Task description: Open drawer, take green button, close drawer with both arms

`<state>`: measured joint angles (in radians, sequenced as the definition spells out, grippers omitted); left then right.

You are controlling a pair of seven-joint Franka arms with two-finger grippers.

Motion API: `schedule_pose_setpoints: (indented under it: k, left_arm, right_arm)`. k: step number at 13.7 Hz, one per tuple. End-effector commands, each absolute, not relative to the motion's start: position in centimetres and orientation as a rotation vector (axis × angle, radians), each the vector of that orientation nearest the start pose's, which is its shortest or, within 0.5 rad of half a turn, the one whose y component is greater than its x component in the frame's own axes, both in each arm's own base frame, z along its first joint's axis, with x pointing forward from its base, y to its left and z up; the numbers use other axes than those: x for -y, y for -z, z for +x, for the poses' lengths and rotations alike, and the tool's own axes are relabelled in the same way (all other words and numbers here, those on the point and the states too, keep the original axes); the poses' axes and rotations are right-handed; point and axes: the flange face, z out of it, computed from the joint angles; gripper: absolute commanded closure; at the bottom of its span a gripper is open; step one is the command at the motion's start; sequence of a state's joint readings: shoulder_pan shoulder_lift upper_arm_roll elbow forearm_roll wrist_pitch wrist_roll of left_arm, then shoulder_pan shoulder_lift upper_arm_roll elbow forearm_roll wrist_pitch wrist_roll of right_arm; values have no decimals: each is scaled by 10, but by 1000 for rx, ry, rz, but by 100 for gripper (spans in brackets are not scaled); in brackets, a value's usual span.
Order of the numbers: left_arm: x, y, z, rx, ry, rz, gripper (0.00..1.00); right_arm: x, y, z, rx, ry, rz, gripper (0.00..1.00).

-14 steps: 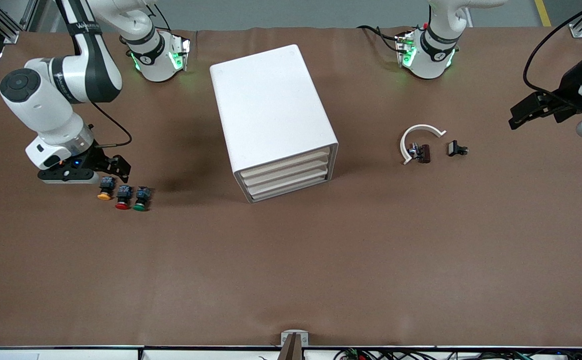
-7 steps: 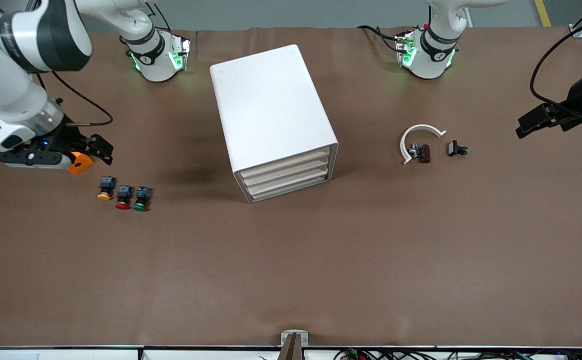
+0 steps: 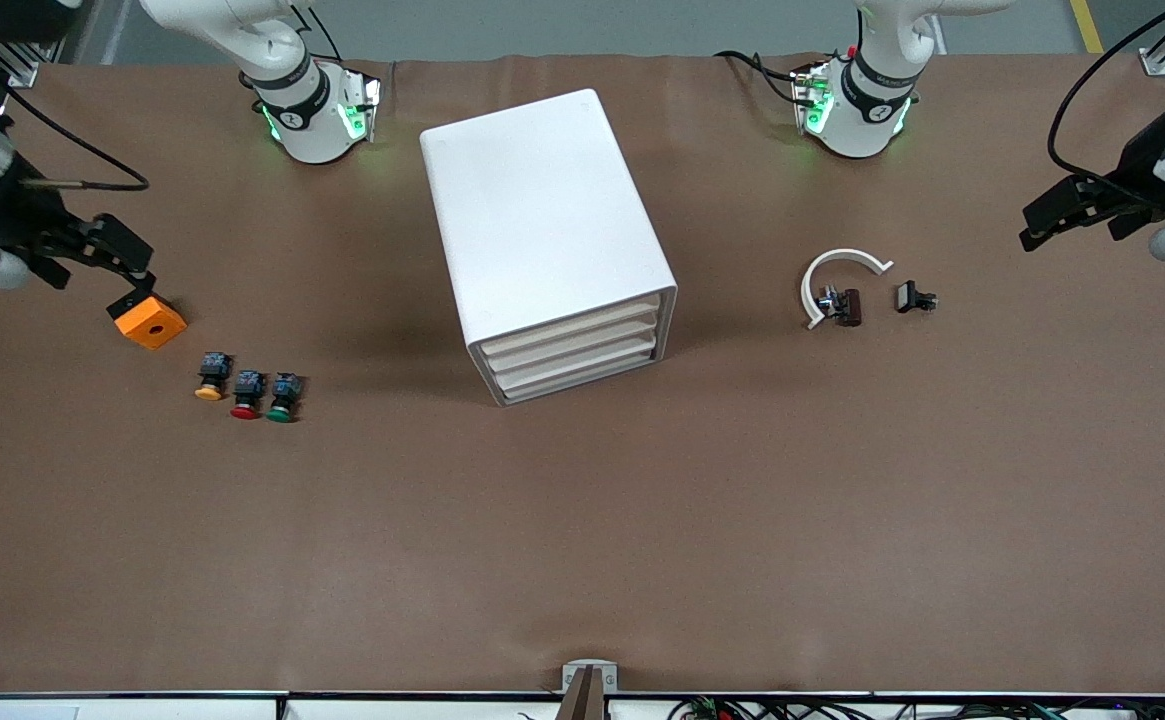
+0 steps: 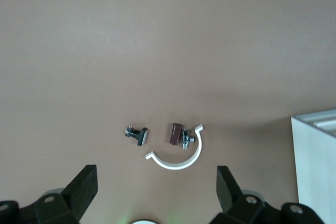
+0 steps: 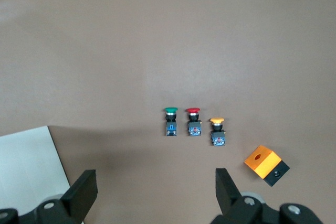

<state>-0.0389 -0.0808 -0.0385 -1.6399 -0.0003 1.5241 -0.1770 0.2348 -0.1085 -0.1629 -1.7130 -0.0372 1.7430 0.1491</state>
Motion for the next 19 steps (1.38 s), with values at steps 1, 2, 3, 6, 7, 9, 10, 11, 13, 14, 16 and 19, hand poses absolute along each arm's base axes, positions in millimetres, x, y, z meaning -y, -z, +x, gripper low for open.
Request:
schedule_pose_setpoints:
  k: [1, 2, 3, 6, 7, 9, 10, 11, 13, 14, 16, 19]
  left_arm:
    - [59, -638, 508, 99, -61, -3126, 0]
    - [57, -642, 505, 104, -49, -3127, 0]
    - [54, -644, 503, 99, -49, -3129, 0]
    - [51, -650, 498, 37, -45, -3131, 0]
    - [50, -650, 498, 37, -47, -3130, 0]
    - [50, -648, 498, 35, -51, -3128, 0]
    - [49, -650, 498, 37, -47, -3128, 0]
    - [49, -651, 498, 37, -42, -3129, 0]
    - [49, -649, 500, 37, -49, -3127, 0]
    - [49, -648, 501, 40, -51, -3124, 0]
    - [47, -649, 503, 38, -41, -3096, 0]
    - [48, -650, 505, 57, -37, -3092, 0]
  right_arm:
    - [-27, -657, 542, -133, 272, -3120, 0]
    - [-18, -670, 542, -160, 291, -3116, 0]
    - [-6, -675, 544, -197, 269, -3120, 0]
    - [-7, -684, 560, -203, 248, -3133, 0]
    - [-9, -685, 561, -199, 252, -3131, 0]
    - [-7, -679, 566, -201, 238, -3131, 0]
    - [-9, -678, 566, -196, 231, -3132, 0]
    - [-7, -674, 566, -199, 217, -3134, 0]
    - [-3, -664, 561, -163, 178, -3145, 0]
    - [-1, -667, 555, -169, 194, -3139, 0]
    - [3, -666, 548, -180, 231, -3126, 0]
    - [8, -668, 544, -192, 231, -3124, 0]
